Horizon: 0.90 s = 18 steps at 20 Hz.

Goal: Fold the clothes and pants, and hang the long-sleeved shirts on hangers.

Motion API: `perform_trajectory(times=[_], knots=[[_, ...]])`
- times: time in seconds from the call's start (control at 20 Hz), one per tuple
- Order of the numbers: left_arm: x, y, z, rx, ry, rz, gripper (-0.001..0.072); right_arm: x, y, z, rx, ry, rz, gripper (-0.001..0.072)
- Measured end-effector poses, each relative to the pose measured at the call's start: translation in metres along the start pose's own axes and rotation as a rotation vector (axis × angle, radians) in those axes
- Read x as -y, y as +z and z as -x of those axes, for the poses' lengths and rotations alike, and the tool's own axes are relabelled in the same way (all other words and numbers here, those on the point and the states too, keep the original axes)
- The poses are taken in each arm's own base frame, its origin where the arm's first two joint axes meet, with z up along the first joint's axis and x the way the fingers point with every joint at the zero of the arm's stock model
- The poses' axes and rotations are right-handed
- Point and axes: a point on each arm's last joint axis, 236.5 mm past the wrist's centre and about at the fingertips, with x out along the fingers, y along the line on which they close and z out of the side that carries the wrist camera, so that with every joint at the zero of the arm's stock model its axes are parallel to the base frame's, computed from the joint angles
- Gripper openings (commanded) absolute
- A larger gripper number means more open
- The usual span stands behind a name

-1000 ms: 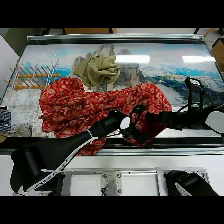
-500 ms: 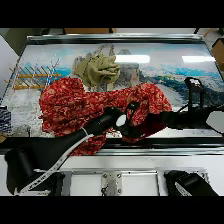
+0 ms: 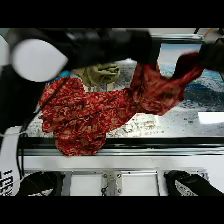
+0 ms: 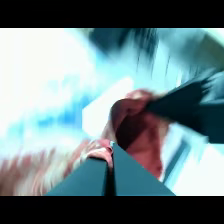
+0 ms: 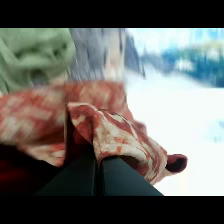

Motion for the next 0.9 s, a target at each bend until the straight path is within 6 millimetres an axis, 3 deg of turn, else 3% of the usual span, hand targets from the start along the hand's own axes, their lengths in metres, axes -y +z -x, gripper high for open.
perform_trajectory(times=[0.1,0.15,0.2,0.3,0.45,0.65,0.75,0.9], knots=[[0.000,0.036,0.021,0.127,0.004,-0.022,0.0012,-0.005,0.023,0.008,0.066,0.014,0.003,0.0012],[-0.009,0.043,0.029,0.159,0.023,-0.020,0.0012,-0.005,0.025,0.007,0.068,0.014,0.002,0.0012],[-0.020,0.042,0.034,0.160,0.050,-0.012,0.0012,-0.005,0.022,0.003,0.056,0.011,0.002,0.0013],[-0.049,0.017,0.037,0.081,0.113,0.019,0.0012,-0.001,0.001,-0.012,-0.020,0.000,-0.005,0.0012],[-0.091,-0.071,0.033,-0.194,0.204,0.093,0.0012,0.006,-0.062,-0.039,-0.217,-0.035,-0.015,0.0013],[-0.119,-0.205,0.044,-0.498,0.279,0.225,0.0013,0.003,-0.166,-0.059,-0.468,-0.062,-0.021,0.0013],[-0.126,-0.264,0.057,-0.610,0.310,0.300,0.0013,0.001,-0.201,-0.067,-0.536,-0.075,-0.040,0.0013],[-0.122,-0.321,0.071,-0.720,0.307,0.405,0.0013,0.001,-0.231,-0.078,-0.598,-0.100,-0.062,0.0014]])
